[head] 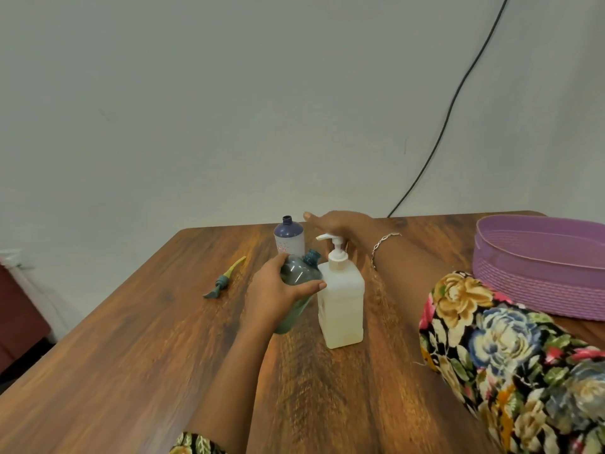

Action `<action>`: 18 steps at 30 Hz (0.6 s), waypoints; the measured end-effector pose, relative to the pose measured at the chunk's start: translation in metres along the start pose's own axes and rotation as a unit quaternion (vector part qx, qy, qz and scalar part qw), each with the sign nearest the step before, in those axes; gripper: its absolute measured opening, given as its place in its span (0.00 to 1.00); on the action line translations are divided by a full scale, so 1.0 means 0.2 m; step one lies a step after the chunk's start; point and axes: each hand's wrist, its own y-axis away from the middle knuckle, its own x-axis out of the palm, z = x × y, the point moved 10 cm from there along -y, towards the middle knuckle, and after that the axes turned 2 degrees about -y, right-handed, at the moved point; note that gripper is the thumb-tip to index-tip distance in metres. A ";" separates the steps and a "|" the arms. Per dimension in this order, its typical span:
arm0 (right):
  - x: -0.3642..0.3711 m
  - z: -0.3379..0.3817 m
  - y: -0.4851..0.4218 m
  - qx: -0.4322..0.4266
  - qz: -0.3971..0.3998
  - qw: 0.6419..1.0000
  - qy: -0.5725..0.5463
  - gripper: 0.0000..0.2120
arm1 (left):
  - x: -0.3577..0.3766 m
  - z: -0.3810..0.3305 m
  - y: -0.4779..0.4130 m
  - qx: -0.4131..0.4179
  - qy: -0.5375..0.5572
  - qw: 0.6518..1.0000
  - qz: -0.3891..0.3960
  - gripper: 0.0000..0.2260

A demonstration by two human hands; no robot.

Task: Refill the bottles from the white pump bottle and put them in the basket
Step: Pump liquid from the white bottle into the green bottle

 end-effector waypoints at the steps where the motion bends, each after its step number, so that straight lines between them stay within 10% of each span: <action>1: 0.03 0.00 0.00 0.007 0.008 1.000 0.004 0.32 | 0.00 0.02 0.01 -0.005 0.014 1.000 -0.004 0.35; 18: 0.06 0.04 -0.07 -0.023 0.067 0.997 0.019 0.30 | 0.03 -0.03 -0.05 0.008 0.137 0.991 0.005 0.35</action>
